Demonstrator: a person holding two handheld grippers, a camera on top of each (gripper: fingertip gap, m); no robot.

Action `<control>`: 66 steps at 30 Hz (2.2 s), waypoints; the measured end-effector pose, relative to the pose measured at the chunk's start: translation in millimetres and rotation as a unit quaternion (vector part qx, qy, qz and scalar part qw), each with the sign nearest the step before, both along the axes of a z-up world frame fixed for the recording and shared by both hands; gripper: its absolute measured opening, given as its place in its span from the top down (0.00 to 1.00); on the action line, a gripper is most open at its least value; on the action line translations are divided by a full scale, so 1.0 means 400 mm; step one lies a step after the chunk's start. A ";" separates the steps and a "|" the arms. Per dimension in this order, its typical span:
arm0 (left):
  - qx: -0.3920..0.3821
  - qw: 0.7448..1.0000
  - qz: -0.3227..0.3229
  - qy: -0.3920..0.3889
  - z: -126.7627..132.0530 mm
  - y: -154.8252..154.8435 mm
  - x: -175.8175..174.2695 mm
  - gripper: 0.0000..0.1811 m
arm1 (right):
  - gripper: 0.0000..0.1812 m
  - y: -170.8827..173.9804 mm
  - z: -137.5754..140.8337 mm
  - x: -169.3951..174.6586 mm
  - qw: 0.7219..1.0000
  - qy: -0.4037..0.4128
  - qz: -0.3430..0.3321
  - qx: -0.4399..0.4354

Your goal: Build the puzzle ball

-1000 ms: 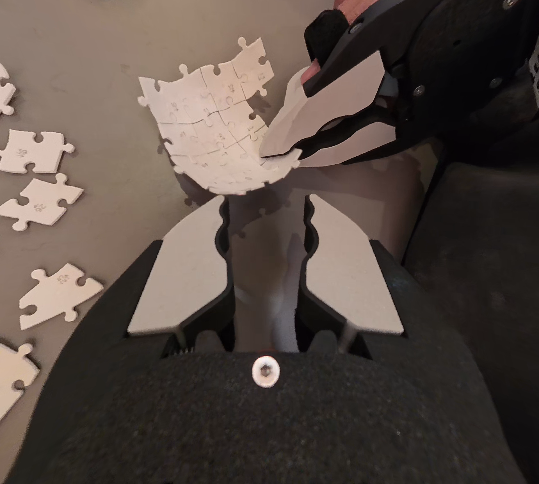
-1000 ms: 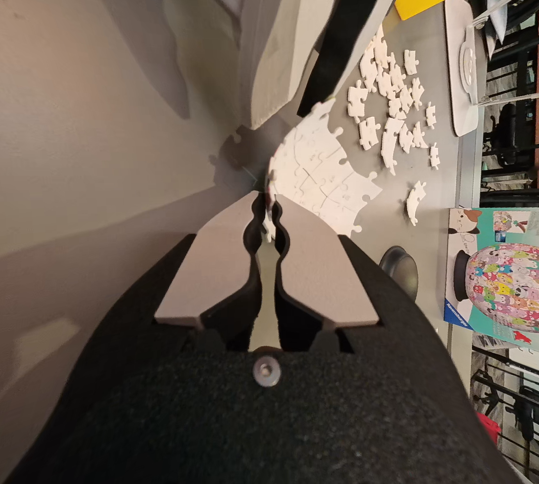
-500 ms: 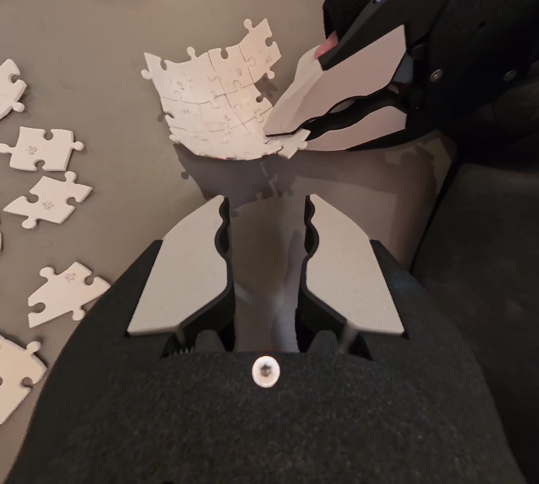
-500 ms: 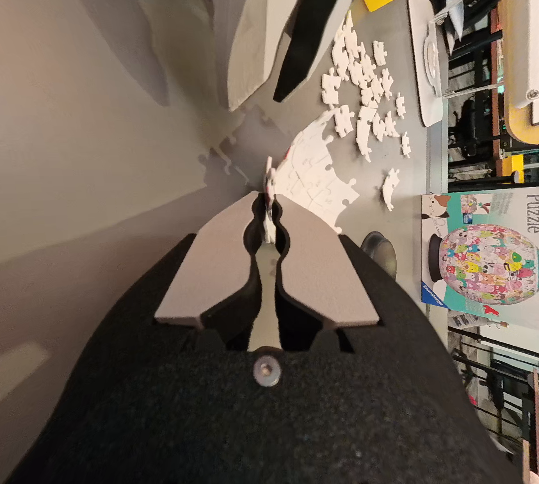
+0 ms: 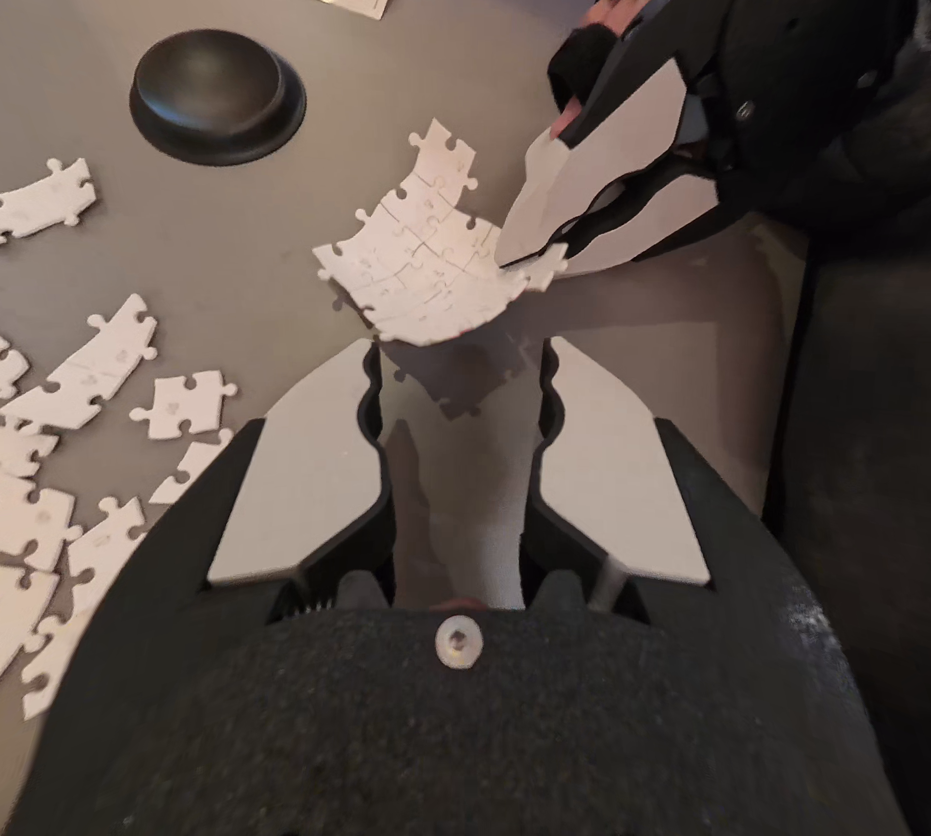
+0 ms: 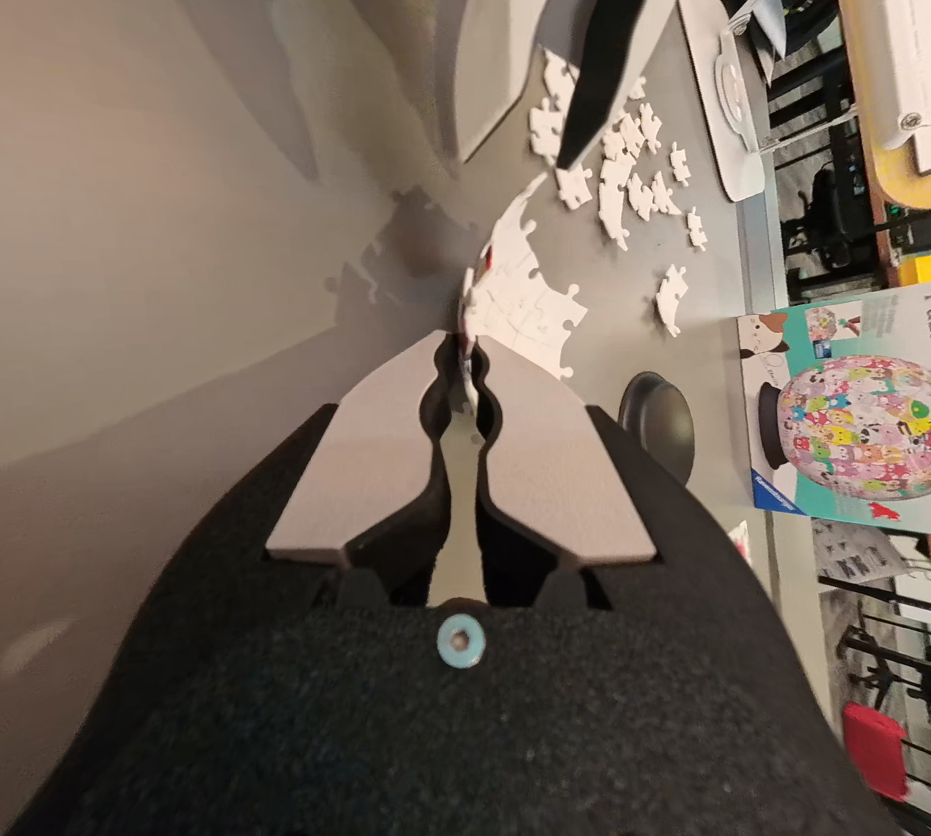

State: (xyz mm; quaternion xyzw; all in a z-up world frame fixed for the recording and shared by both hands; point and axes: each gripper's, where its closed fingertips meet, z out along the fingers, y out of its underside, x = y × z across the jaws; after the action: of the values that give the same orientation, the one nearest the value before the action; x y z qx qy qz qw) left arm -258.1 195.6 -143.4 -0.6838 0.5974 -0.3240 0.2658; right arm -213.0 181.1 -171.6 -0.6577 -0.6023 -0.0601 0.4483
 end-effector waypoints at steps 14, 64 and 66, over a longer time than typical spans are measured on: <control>-0.022 0.999 -0.039 0.009 -0.026 -0.063 0.045 0.76 | 0.90 -0.018 -0.040 0.036 0.999 -0.041 0.011 -0.027; -0.039 0.975 -0.108 0.190 -0.123 -0.086 0.102 1.00 | 0.74 -0.122 -0.031 0.016 0.936 0.195 -0.181 -0.231; -0.038 0.975 -0.108 0.189 -0.123 -0.086 0.102 1.00 | 0.74 -0.107 -0.044 0.026 0.929 0.195 -0.223 -0.220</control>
State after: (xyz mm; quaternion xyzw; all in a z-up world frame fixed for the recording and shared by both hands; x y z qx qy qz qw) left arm -217.4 161.0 -192.5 -0.6738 0.6941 -0.2383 0.0856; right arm -202.6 138.1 -189.2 -0.8562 -0.3387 0.1049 0.3757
